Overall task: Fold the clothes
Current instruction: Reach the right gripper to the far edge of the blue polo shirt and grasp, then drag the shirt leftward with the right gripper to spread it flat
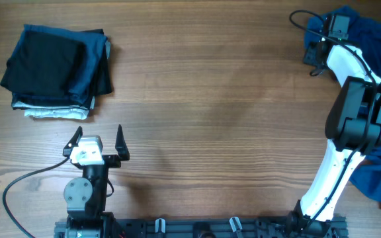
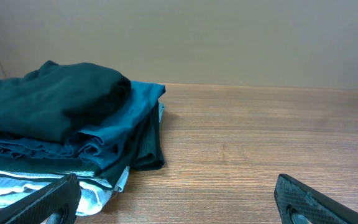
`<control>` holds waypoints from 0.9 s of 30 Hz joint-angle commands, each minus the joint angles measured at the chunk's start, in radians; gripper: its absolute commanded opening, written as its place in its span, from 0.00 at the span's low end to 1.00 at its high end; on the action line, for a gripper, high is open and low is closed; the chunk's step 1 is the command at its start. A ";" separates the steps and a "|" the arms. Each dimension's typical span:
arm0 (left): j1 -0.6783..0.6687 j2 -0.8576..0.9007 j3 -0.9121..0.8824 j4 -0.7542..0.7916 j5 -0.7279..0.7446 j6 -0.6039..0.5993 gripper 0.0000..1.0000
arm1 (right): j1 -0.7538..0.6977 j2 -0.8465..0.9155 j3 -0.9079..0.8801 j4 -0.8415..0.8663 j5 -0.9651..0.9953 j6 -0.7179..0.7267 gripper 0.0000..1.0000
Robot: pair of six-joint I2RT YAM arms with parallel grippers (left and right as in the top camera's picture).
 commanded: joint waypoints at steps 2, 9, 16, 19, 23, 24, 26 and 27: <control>-0.006 -0.007 -0.005 0.003 -0.016 0.022 1.00 | 0.071 0.024 0.008 -0.021 0.004 0.003 0.04; -0.006 -0.007 -0.005 0.003 -0.016 0.022 1.00 | 0.148 0.020 0.009 -0.070 0.089 0.003 0.04; -0.006 -0.007 -0.005 0.003 -0.016 0.022 1.00 | 0.282 0.020 0.009 -0.082 -0.318 0.003 0.04; -0.006 -0.007 -0.005 0.003 -0.016 0.022 1.00 | 0.362 0.020 0.009 -0.088 -0.310 -0.047 0.04; -0.006 -0.007 -0.005 0.003 -0.016 0.022 1.00 | 0.442 0.020 0.009 -0.088 -0.254 -0.132 0.04; -0.006 -0.007 -0.005 0.003 -0.016 0.022 1.00 | 0.453 0.020 0.009 -0.088 -0.251 -0.131 0.04; -0.006 -0.007 -0.005 0.003 -0.016 0.022 1.00 | 0.470 0.020 0.009 -0.088 -0.251 -0.130 0.04; -0.006 -0.007 -0.005 0.003 -0.016 0.022 1.00 | 0.471 0.020 0.009 -0.088 -0.251 -0.129 0.06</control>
